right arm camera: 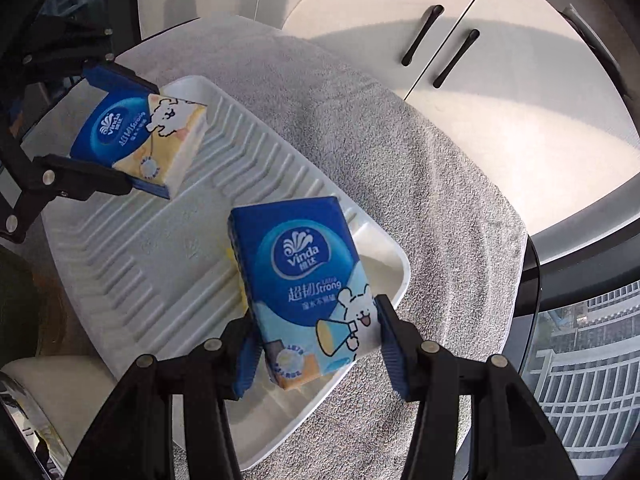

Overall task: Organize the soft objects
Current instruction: 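Carry both tissue packs to the white tray and release them onto the sponges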

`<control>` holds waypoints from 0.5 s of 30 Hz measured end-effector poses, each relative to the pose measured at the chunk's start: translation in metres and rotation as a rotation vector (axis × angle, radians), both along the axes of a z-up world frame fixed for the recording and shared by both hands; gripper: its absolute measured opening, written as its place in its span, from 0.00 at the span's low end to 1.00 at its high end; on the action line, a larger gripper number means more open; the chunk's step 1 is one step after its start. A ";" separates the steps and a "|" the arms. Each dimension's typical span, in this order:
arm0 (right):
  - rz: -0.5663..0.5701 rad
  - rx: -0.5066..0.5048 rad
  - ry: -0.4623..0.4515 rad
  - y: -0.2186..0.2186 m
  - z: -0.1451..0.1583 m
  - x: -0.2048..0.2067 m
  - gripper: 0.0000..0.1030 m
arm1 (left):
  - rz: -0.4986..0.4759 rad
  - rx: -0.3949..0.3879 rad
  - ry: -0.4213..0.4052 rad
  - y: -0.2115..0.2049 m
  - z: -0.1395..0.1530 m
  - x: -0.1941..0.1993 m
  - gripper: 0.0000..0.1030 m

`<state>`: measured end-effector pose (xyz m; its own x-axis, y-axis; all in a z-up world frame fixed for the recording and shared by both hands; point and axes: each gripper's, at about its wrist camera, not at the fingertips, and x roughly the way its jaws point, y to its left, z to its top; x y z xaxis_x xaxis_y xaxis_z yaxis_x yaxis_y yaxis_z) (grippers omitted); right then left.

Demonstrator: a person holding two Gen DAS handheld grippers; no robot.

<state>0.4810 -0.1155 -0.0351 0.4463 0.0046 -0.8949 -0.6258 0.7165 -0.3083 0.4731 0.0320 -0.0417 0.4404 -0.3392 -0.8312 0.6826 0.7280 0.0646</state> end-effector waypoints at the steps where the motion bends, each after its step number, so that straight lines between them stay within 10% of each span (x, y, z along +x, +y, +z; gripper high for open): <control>1: 0.001 -0.003 0.002 0.002 -0.002 0.001 0.53 | -0.002 0.012 0.003 -0.003 -0.003 0.003 0.57; 15: 0.031 -0.020 0.009 0.013 -0.013 0.005 0.54 | 0.005 0.074 0.027 -0.017 -0.026 0.018 0.58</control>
<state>0.4865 -0.1028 -0.0480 0.4383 0.0000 -0.8988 -0.6502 0.6905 -0.3170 0.4907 0.0154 -0.0676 0.4188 -0.2741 -0.8657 0.6809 0.7255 0.0997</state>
